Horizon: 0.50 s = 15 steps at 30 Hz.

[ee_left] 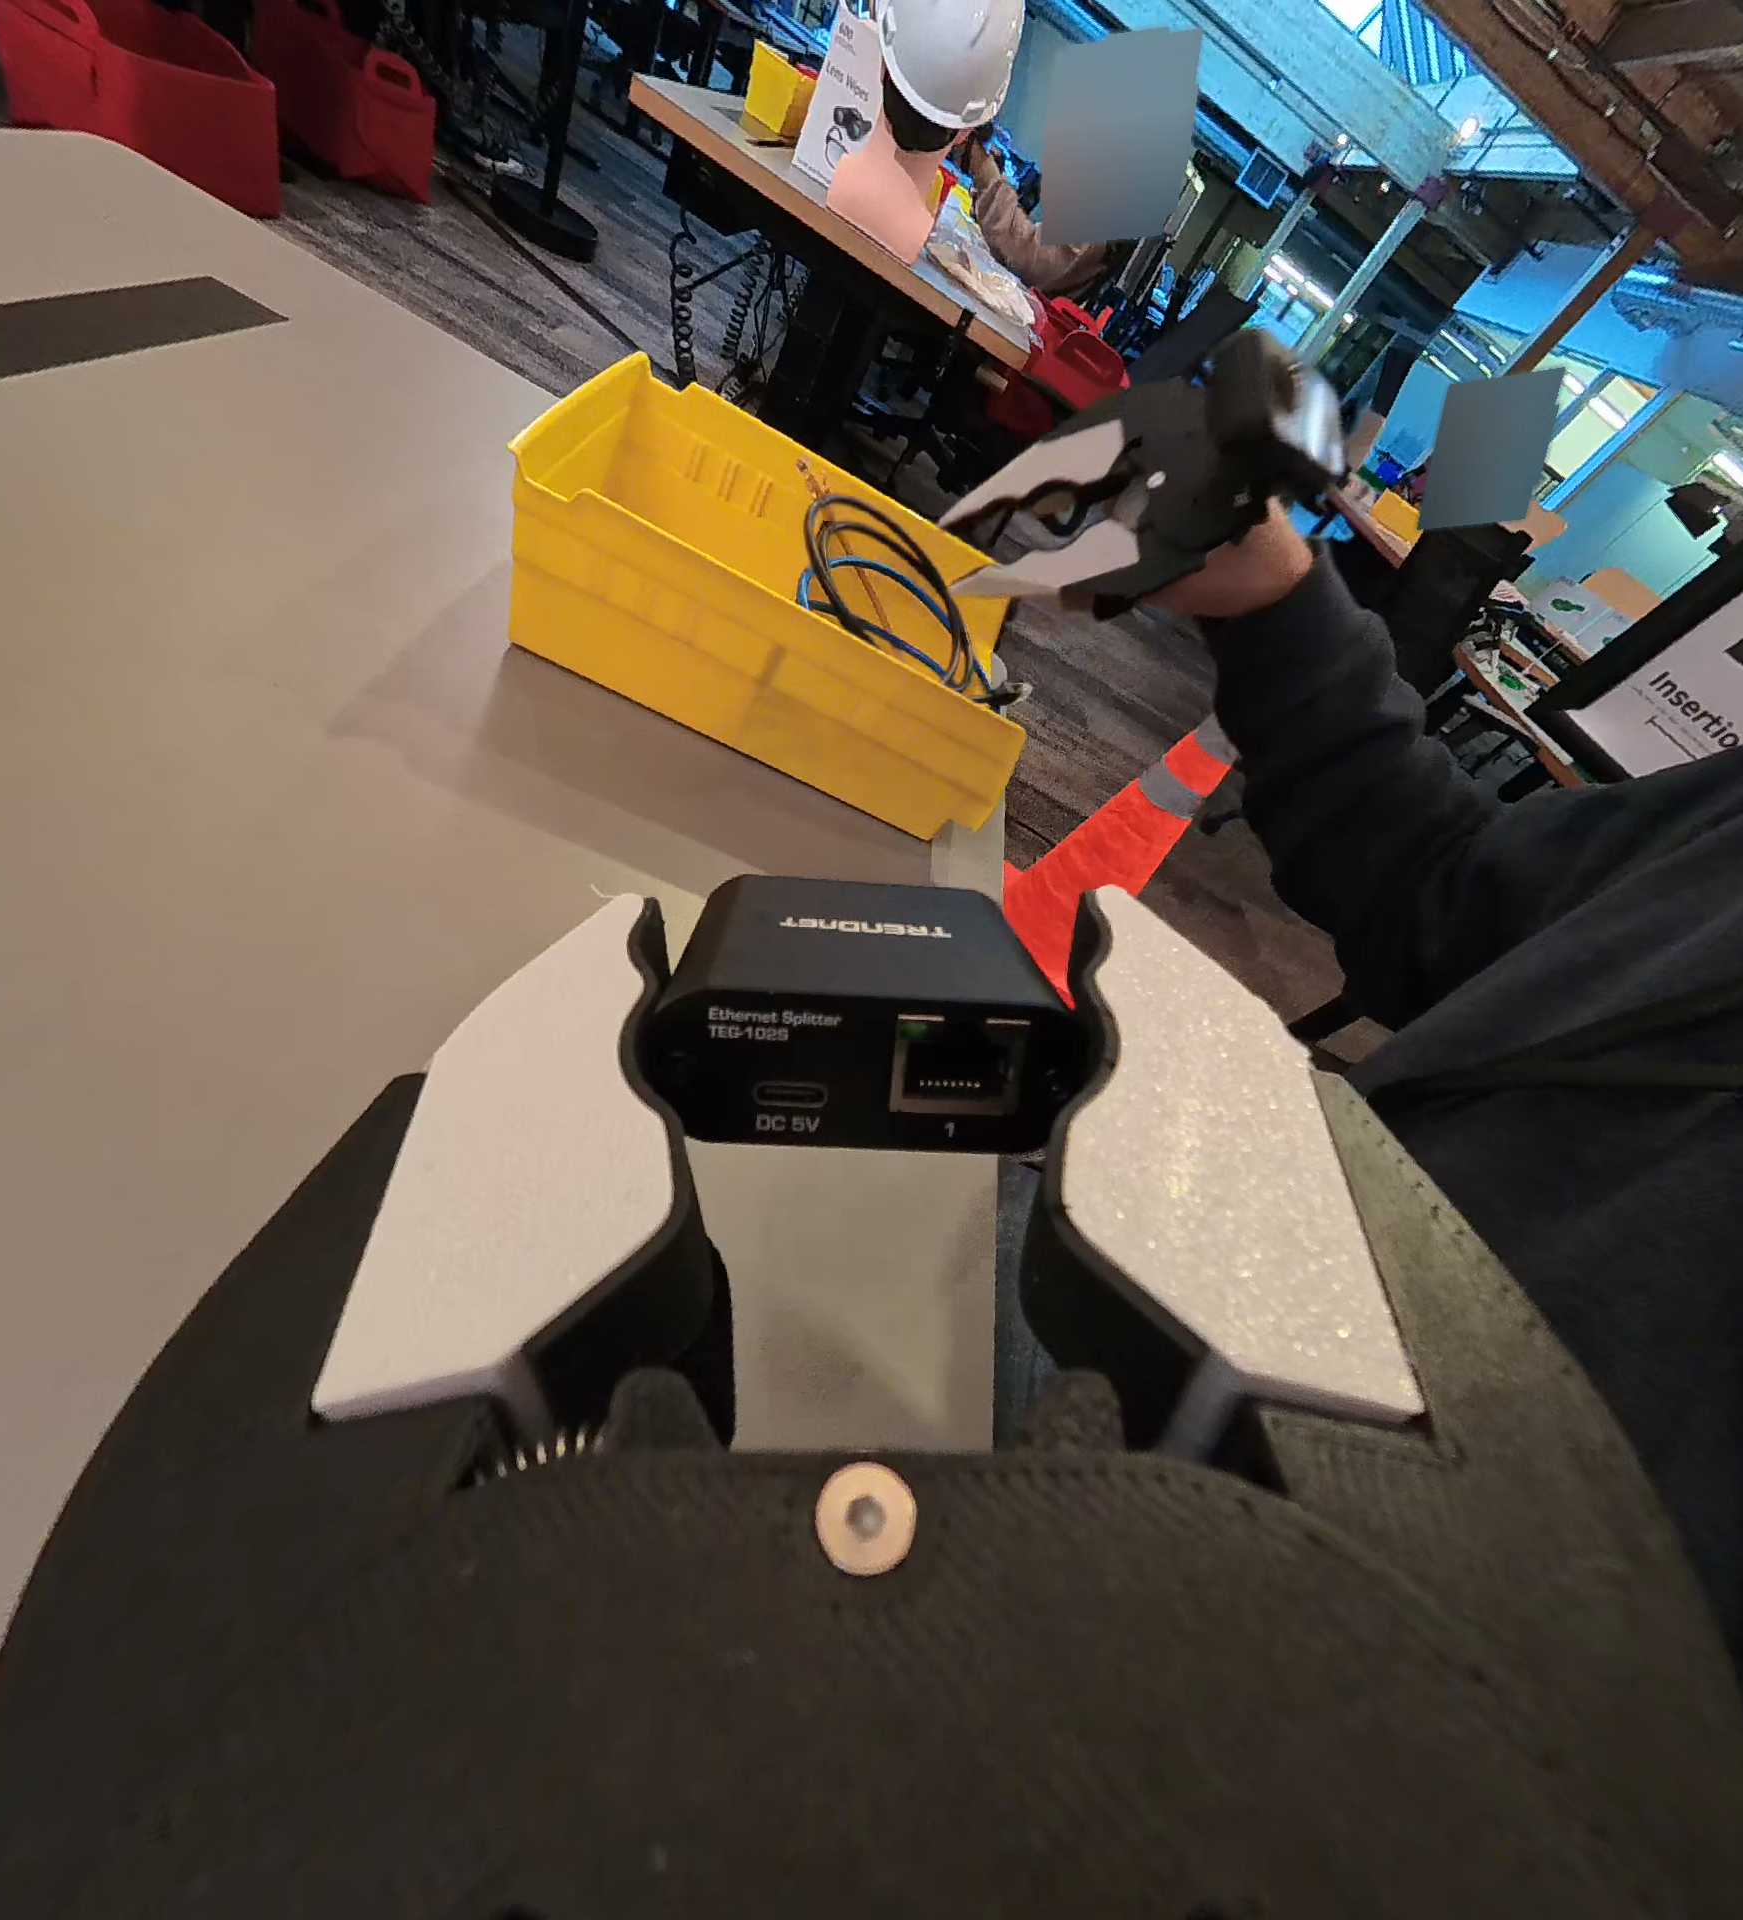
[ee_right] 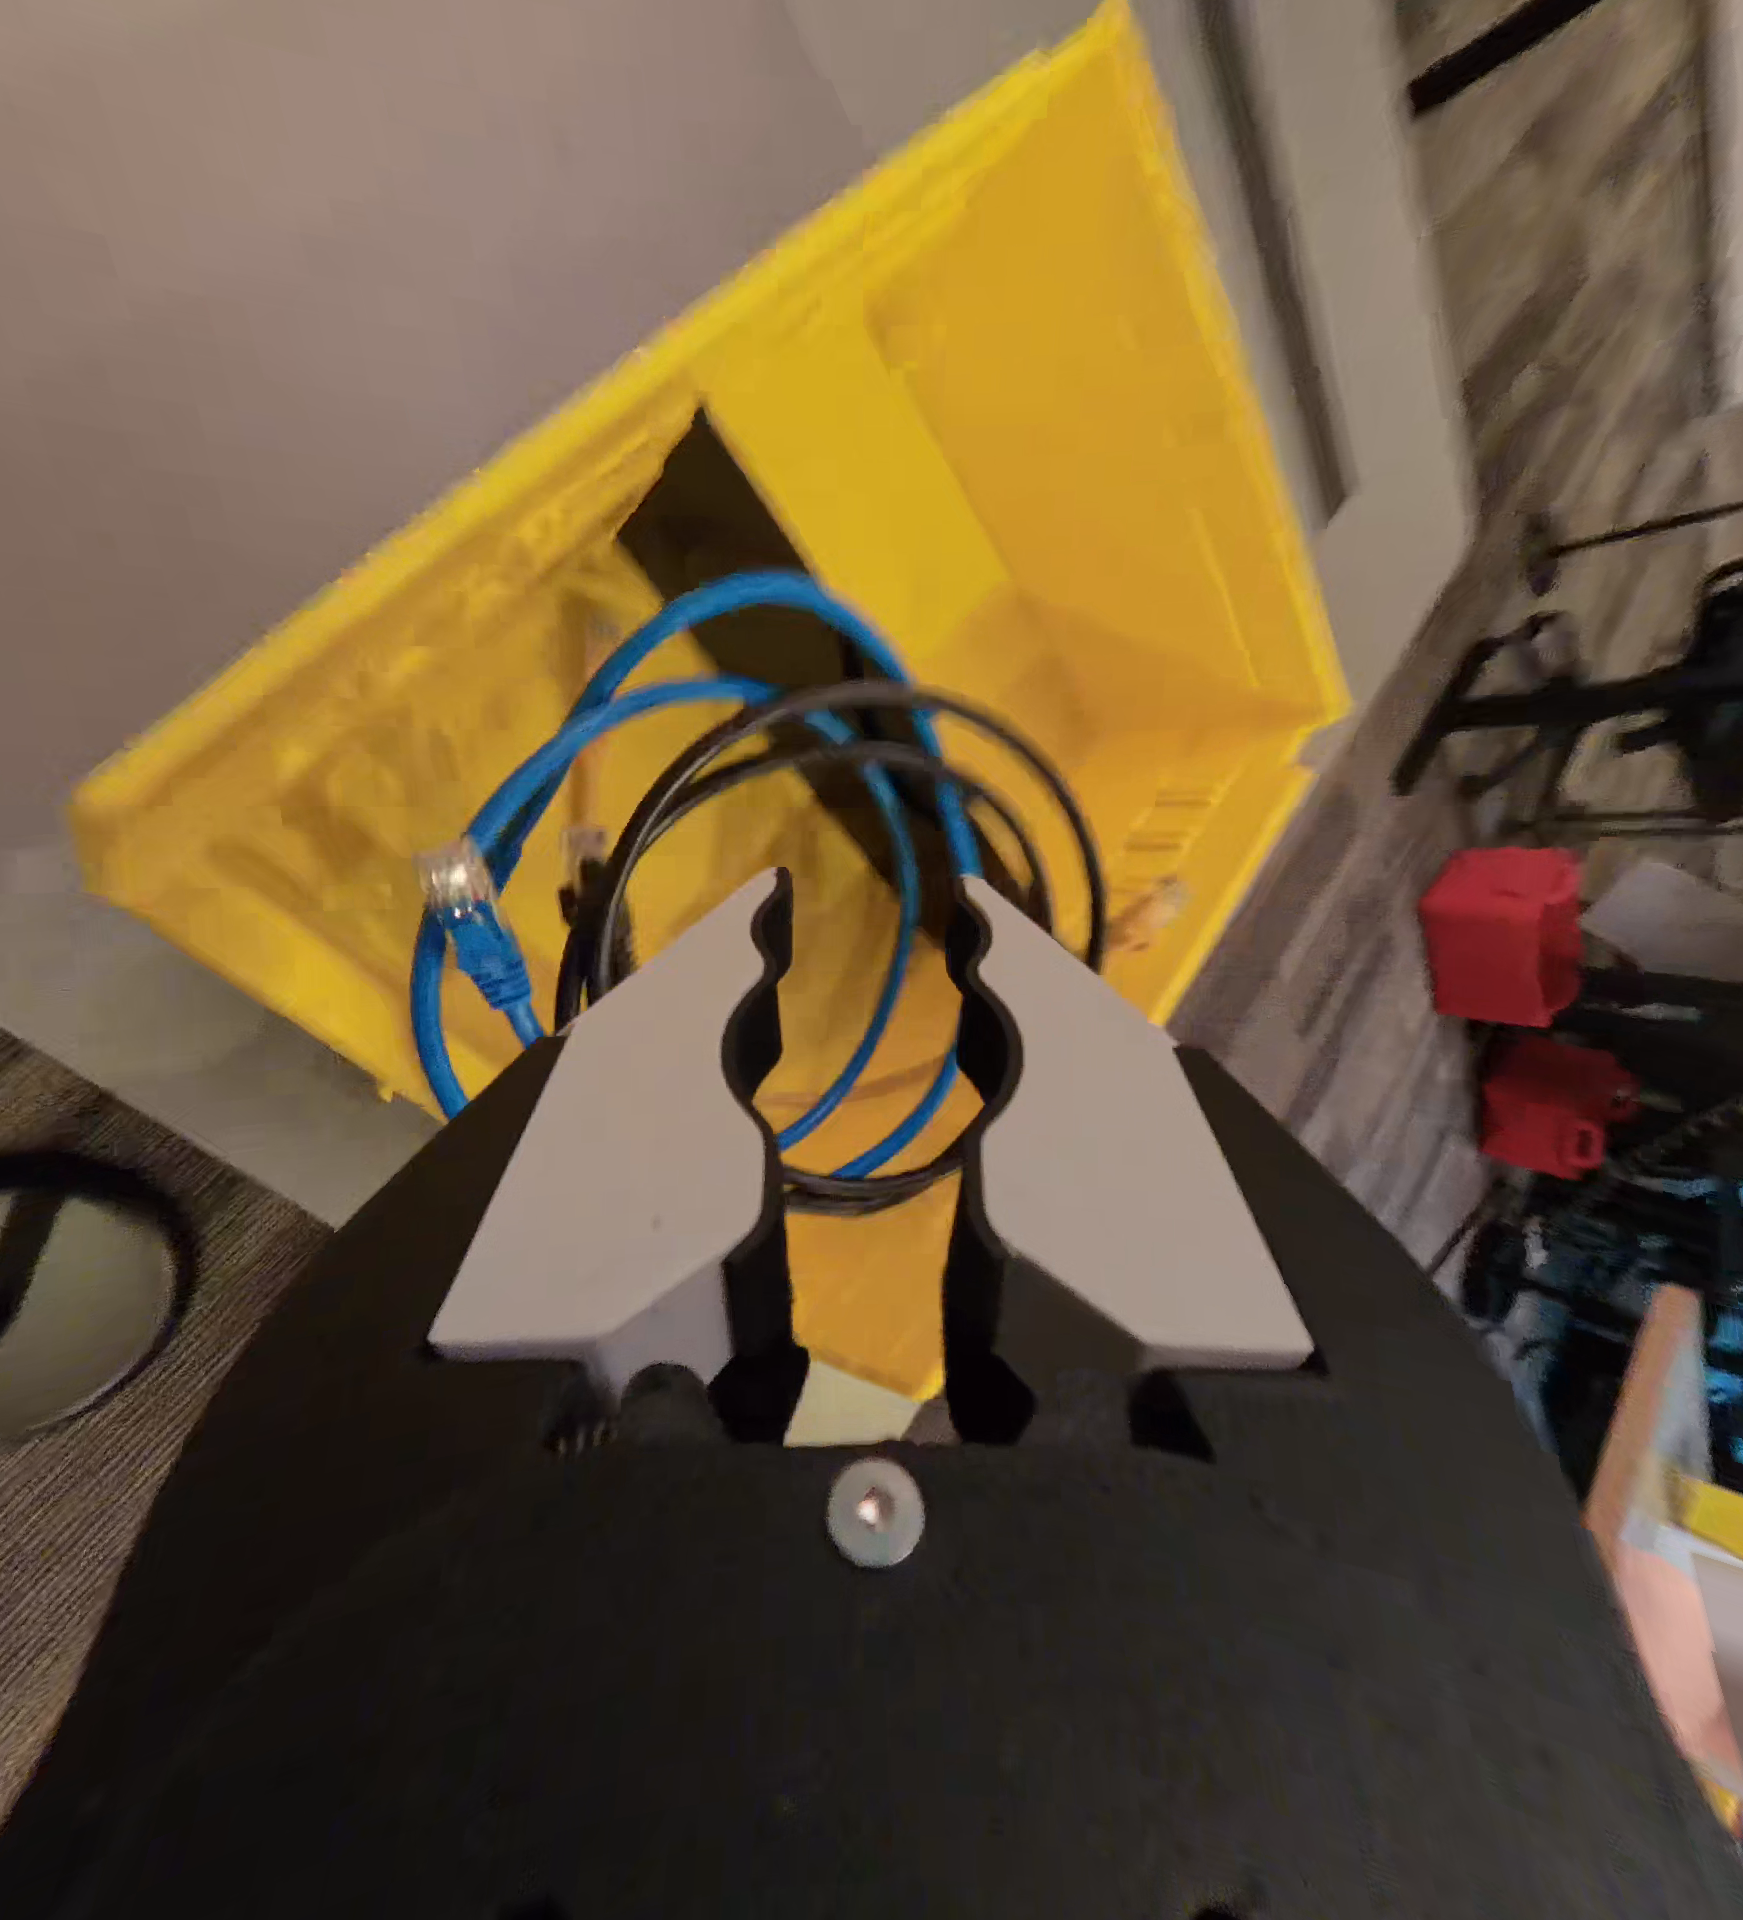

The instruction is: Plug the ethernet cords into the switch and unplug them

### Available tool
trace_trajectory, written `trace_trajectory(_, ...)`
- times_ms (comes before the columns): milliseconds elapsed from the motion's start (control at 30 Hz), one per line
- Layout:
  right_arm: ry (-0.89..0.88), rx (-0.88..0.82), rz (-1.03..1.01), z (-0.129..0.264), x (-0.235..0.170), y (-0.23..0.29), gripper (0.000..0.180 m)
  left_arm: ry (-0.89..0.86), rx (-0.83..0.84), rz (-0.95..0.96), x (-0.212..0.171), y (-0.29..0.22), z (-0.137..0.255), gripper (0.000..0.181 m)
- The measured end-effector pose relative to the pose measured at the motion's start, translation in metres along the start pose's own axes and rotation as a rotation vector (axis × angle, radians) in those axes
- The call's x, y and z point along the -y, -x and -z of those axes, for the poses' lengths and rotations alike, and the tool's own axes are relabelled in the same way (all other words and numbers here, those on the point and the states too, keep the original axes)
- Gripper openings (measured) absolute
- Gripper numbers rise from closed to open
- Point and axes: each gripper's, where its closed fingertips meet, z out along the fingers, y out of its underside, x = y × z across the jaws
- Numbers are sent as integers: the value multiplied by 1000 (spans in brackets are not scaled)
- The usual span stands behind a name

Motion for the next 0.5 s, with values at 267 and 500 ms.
trace_trajectory(267,-573,-92,370,58,216,87,52,-28,-80,44,-3,-15,-14,73)
trace_trajectory(500,-821,-113,618,57,323,171,52,-49,-223,117,-9,-42,-28,73)
